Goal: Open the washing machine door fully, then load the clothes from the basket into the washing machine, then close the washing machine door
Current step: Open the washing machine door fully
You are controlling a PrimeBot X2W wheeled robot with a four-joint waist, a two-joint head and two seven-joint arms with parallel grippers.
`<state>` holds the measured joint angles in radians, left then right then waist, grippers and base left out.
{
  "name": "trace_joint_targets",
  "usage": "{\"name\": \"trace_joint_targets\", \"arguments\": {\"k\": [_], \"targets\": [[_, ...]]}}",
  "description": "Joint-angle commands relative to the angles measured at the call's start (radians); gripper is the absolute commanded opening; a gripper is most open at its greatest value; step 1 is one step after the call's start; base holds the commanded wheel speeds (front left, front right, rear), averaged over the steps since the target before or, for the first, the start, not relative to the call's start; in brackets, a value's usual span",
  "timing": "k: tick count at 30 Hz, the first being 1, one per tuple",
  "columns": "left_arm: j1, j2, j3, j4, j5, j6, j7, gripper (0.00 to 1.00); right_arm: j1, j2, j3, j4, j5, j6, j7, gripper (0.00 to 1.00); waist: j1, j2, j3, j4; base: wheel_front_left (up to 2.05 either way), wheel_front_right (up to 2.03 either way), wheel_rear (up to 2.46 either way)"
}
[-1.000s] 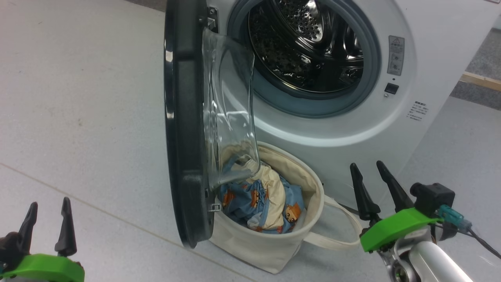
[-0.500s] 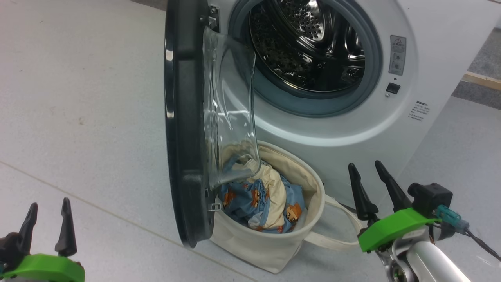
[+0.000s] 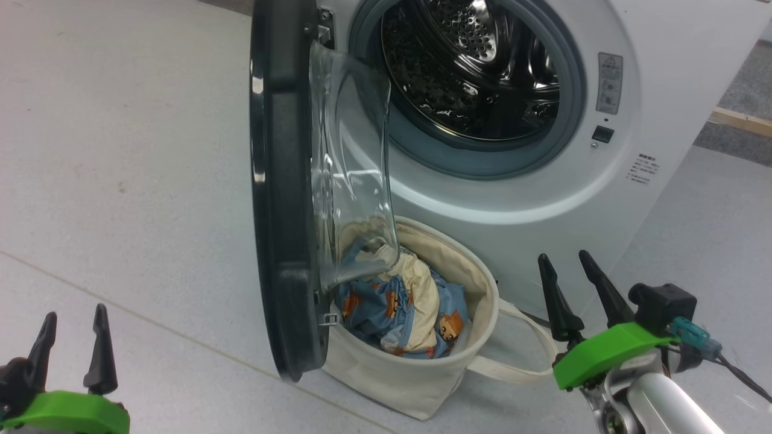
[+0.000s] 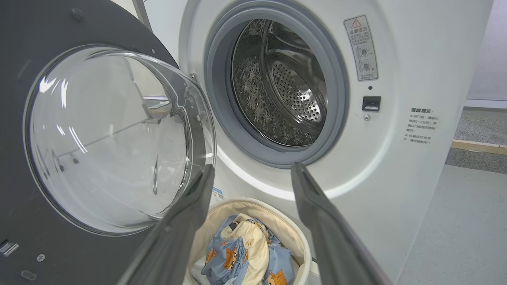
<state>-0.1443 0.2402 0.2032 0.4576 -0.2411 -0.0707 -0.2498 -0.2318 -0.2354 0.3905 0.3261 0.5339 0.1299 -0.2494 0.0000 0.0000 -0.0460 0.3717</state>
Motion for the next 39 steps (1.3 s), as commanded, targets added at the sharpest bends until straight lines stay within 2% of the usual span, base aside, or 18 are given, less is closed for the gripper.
{"name": "trace_joint_targets", "arguments": {"k": [1, 4, 5, 7, 11, 16, 21, 30, 39], "targets": [[-0.045, 0.038, 0.029, -0.032, -0.011, 0.003, -0.012, 1.00, -0.032, -0.010, 0.007, -0.025, -0.010, 0.001, -0.012, 1.00, 0.0000, 0.0000, 0.000, -0.001, 0.00, 0.00, 0.00], [-0.045, 0.038, 0.025, -0.026, -0.014, 0.000, -0.012, 0.98, -0.032, -0.009, 0.008, -0.023, -0.007, 0.001, -0.012, 1.00, 0.0000, 0.0000, 0.000, -0.002, 0.00, 0.00, 0.00], [-0.046, 0.038, 0.022, -0.024, -0.015, -0.002, -0.012, 0.00, -0.033, -0.009, 0.009, -0.022, -0.005, 0.001, -0.012, 1.00, 0.0000, 0.0000, 0.001, -0.002, 0.00, 0.00, 0.00], [-0.050, 0.039, 0.017, -0.035, -0.017, -0.008, -0.012, 0.00, -0.034, -0.007, 0.010, -0.024, -0.001, 0.001, -0.012, 1.00, 0.0000, 0.0000, 0.001, -0.002, 0.00, 0.00, 0.00], [-0.064, 0.017, 0.018, -0.163, -0.007, -0.020, -0.012, 0.00, -0.035, -0.008, 0.003, -0.031, 0.002, 0.001, -0.012, 1.00, 0.0000, 0.0000, 0.000, -0.001, 0.00, 0.00, 0.00], [-0.081, -0.037, -0.012, -0.359, 0.004, -0.038, -0.012, 0.00, -0.032, -0.006, -0.004, -0.046, 0.002, 0.001, -0.012, 1.00, 0.0000, 0.0000, -0.004, -0.005, 0.00, 0.00, 0.00], [-0.101, -0.099, -0.096, -0.491, 0.023, -0.048, -0.012, 0.00, -0.029, -0.003, -0.005, -0.057, 0.004, 0.001, -0.012, 1.00, 0.0000, 0.0000, -0.007, -0.017, 0.00, 0.00, 0.00], [-0.160, -0.155, -0.275, -0.544, 0.071, -0.054, -0.012, 0.00, -0.030, -0.013, 0.000, -0.078, 0.012, 0.001, -0.012, 1.00, 0.0000, 0.0000, -0.001, -0.067, 0.00, 0.00, 0.00], [-0.138, -0.172, -0.349, -0.470, 0.081, -0.051, -0.012, 0.00, -0.033, -0.027, 0.001, -0.084, 0.017, 0.001, -0.012, 1.00, 0.0000, 0.0000, 0.010, -0.120, 0.00, 0.00, 0.00]]}}
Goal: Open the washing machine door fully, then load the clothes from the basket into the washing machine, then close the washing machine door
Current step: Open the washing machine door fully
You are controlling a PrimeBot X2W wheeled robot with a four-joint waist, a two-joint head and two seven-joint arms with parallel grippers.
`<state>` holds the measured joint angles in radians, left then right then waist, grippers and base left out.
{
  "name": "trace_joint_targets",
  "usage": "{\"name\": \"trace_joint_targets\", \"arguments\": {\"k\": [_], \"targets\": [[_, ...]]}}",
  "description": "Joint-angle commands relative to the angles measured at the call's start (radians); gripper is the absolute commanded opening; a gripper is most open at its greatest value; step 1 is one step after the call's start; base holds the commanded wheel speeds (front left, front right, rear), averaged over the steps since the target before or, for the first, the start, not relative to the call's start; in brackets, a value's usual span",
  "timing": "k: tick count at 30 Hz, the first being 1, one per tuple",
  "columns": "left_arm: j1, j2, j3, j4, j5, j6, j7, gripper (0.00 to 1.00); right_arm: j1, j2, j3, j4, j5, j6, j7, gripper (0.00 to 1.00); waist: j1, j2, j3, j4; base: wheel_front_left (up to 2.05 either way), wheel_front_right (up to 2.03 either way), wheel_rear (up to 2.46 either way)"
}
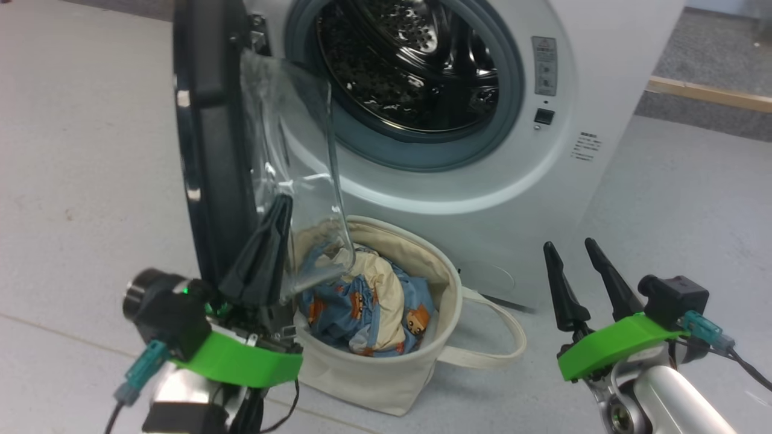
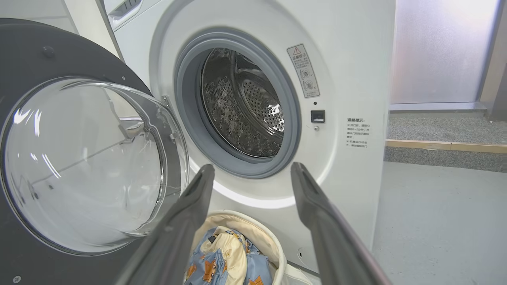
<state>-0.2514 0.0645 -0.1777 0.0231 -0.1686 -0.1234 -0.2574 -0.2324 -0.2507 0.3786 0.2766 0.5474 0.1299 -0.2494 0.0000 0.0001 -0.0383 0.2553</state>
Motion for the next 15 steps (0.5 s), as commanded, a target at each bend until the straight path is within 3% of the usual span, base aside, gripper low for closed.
{"name": "trace_joint_targets", "arguments": {"k": [1, 7, 15], "targets": [[-0.024, 0.003, 0.031, -0.016, 0.006, 0.006, -0.004, 0.00, -0.032, -0.012, 0.013, -0.035, 0.004, 0.001, -0.012, 1.00, 0.0000, -0.0001, 0.004, -0.009, 0.00, 0.00, 0.00], [0.010, -0.001, 0.023, 0.060, -0.005, 0.030, -0.004, 0.00, -0.028, -0.015, 0.007, -0.036, 0.005, 0.001, -0.012, 1.00, 0.0000, -0.0001, 0.010, -0.013, 0.00, 0.00, 0.00], [0.057, 0.004, 0.021, 0.103, -0.013, 0.046, 0.011, 0.00, -0.025, -0.006, 0.004, -0.043, 0.006, 0.001, -0.012, 1.00, 0.0000, -0.0001, 0.011, 0.030, 0.00, 0.00, 0.00]]}}
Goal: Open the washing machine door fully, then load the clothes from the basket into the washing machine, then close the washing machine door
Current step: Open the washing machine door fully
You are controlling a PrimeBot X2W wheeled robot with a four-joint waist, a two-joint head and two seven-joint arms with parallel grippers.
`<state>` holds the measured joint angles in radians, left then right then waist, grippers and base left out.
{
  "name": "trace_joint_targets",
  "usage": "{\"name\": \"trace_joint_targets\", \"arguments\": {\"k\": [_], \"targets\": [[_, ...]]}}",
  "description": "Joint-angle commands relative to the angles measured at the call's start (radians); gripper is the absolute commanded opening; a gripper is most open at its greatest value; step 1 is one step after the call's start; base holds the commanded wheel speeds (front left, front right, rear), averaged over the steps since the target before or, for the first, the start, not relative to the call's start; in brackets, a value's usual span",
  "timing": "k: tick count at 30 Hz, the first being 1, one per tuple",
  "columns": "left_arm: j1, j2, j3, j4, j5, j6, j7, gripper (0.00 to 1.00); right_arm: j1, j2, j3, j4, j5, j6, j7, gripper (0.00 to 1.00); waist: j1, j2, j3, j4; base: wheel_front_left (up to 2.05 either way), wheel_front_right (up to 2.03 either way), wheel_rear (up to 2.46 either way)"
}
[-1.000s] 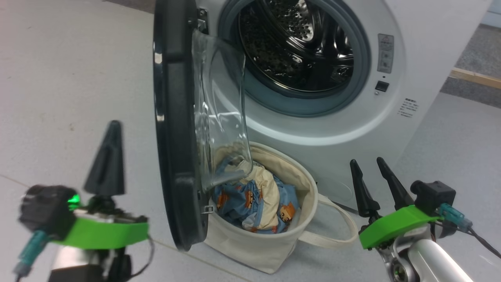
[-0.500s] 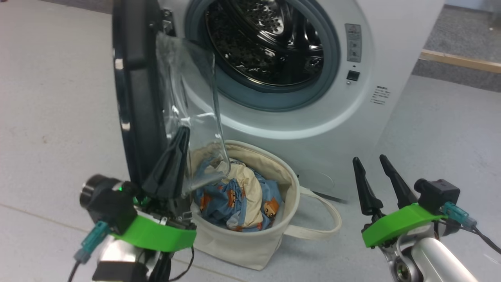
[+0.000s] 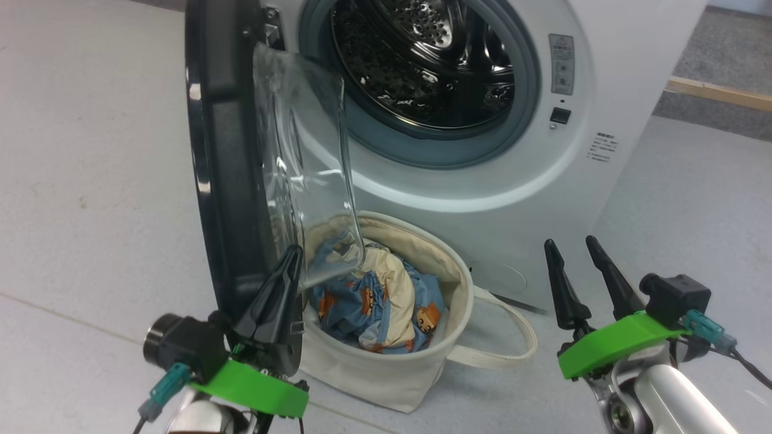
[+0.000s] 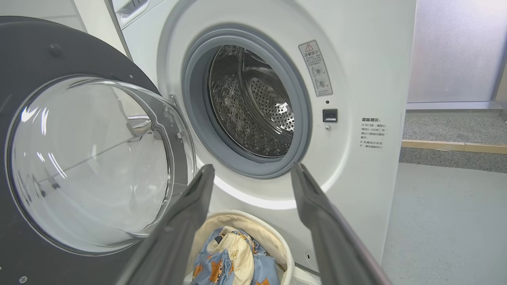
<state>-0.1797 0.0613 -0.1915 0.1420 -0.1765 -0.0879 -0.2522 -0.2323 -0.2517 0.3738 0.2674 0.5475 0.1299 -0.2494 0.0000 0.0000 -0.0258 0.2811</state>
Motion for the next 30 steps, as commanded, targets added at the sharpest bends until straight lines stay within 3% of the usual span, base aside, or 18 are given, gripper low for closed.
{"name": "trace_joint_targets", "arguments": {"k": [1, 13, 20, 30], "targets": [[-0.009, 0.008, 0.033, -0.011, -0.007, 0.010, 0.010, 0.00, -0.025, -0.003, 0.010, -0.034, 0.006, 0.001, -0.012, 1.00, 0.0000, 0.0000, -0.003, 0.009, 0.00, 0.00, 0.00], [0.032, 0.060, 0.099, 0.009, -0.038, 0.044, 0.016, 0.00, -0.018, 0.006, 0.010, -0.035, 0.010, 0.001, -0.012, 1.00, 0.0000, 0.0000, -0.014, 0.041, 0.00, 0.00, 0.00], [0.002, 0.140, 0.203, 0.055, -0.076, 0.070, 0.020, 0.00, -0.017, 0.013, 0.011, -0.032, 0.012, 0.001, -0.012, 1.00, 0.0000, 0.0000, -0.016, 0.053, 0.00, 0.00, 0.00], [-0.091, 0.264, 0.343, 0.230, -0.144, 0.078, 0.018, 0.00, -0.030, 0.012, 0.025, -0.020, 0.015, 0.001, -0.012, 1.00, 0.0000, 0.0000, -0.013, 0.035, 0.00, 0.00, 0.00]]}}
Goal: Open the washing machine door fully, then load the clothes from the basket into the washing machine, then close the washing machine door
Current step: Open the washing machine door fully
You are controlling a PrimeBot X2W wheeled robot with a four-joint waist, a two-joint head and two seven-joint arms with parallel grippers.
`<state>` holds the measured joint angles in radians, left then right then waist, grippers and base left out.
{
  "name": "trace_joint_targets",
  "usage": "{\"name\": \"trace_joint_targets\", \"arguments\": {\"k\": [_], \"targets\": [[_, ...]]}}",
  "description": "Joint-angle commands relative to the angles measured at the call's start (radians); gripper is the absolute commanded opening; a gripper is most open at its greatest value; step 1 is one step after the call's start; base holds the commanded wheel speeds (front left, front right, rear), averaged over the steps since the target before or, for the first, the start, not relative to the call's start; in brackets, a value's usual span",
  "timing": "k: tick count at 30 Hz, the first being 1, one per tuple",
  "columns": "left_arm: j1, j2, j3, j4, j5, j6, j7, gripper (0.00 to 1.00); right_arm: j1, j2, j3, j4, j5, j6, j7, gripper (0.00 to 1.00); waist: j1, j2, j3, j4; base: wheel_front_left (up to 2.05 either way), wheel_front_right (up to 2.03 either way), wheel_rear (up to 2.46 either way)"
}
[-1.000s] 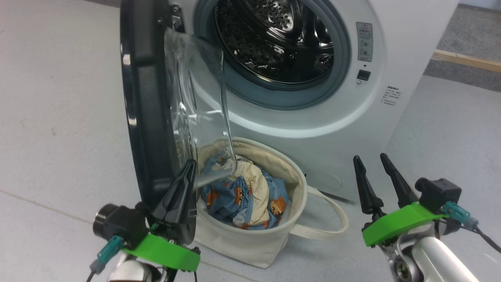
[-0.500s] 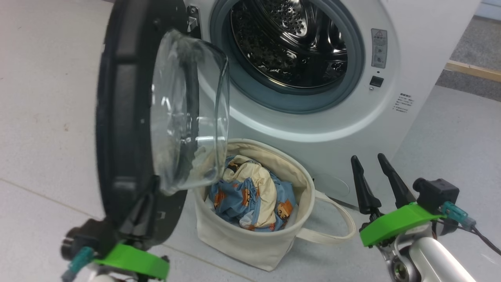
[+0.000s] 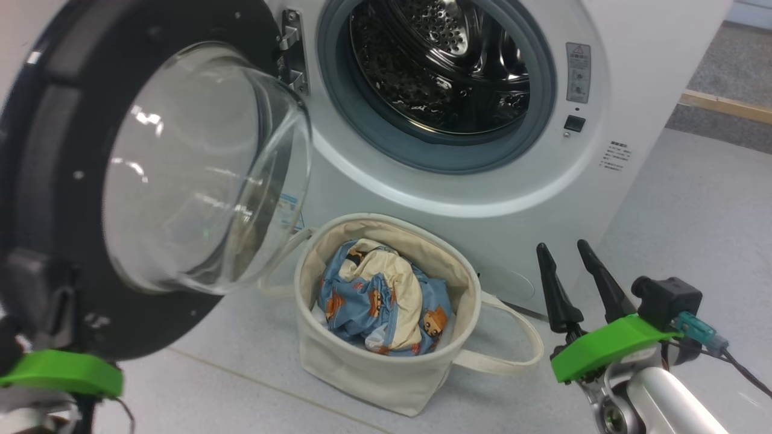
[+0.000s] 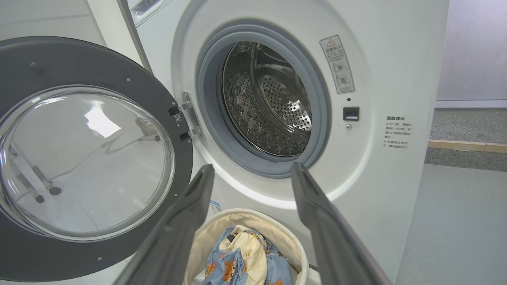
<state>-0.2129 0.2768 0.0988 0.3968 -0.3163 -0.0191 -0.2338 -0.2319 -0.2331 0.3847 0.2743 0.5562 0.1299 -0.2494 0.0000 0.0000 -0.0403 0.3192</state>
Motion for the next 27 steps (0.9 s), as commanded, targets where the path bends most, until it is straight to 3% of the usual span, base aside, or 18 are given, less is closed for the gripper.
{"name": "trace_joint_targets", "arguments": {"k": [1, 12, 22, 23, 24, 27], "targets": [[-0.070, 0.058, 0.069, -0.003, -0.018, 0.007, -0.001, 0.00, -0.031, -0.007, 0.015, -0.025, 0.006, 0.001, -0.012, 1.00, 0.0000, 0.0000, 0.002, -0.008, 0.00, 0.00, 0.00], [-0.188, 0.136, 0.203, 0.223, -0.147, -0.011, -0.005, 0.00, -0.044, -0.011, 0.019, -0.018, 0.008, 0.001, -0.012, 1.00, 0.0000, 0.0000, 0.011, -0.044, 0.00, 0.00, 0.00], [-0.208, 0.148, 0.203, 0.268, -0.145, -0.036, -0.022, 0.00, -0.039, -0.002, 0.007, -0.021, 0.008, 0.001, -0.012, 1.00, 0.0000, 0.0000, 0.010, -0.043, 0.00, 0.00, 0.00], [-0.205, 0.144, 0.202, 0.263, -0.146, -0.037, -0.023, 0.78, -0.038, -0.001, 0.007, -0.022, 0.008, 0.001, -0.012, 1.00, 0.0000, 0.0000, 0.010, -0.041, 0.00, 0.00, 0.00], [-0.200, 0.140, 0.200, 0.256, -0.144, -0.039, -0.024, 1.00, -0.037, -0.001, 0.006, -0.022, 0.007, 0.001, -0.012, 1.00, 0.0000, 0.0000, 0.009, -0.038, 0.00, 0.00, 0.00], [-0.185, 0.125, 0.188, 0.228, -0.145, -0.048, -0.025, 1.00, -0.035, 0.001, 0.003, -0.025, 0.006, 0.001, -0.012, 1.00, 0.0000, 0.0000, 0.008, -0.031, 0.00, 0.00, 0.00]]}}
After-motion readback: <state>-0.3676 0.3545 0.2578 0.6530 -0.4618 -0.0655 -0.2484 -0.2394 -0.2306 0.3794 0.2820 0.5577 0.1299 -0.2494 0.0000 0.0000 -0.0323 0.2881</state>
